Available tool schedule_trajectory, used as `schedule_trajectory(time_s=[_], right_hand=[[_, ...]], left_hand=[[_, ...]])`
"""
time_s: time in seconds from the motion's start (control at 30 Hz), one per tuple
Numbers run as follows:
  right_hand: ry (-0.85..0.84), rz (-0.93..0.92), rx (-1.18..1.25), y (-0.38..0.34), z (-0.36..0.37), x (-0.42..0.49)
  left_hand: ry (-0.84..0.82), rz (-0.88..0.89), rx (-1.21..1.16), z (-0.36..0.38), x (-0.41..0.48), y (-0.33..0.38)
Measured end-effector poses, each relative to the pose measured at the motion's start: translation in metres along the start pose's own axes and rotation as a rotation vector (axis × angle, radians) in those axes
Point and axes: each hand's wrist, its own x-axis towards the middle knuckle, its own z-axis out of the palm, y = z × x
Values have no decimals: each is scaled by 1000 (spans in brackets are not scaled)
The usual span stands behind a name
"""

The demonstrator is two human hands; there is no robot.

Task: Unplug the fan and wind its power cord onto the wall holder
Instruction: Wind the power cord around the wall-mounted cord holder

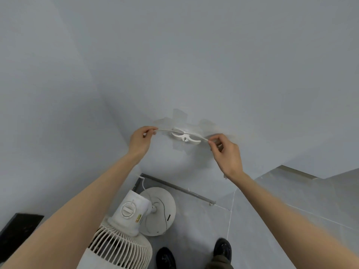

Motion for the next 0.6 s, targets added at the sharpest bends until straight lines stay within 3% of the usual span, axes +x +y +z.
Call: schedule_trajectory(time_s=[0.13, 0.6], right_hand=[[95, 8, -60, 8, 14, -1], [125, -76, 65, 45, 53, 4]], left_hand=[[-21, 38, -10, 11, 3, -5], [9, 195, 61, 39, 13, -20]])
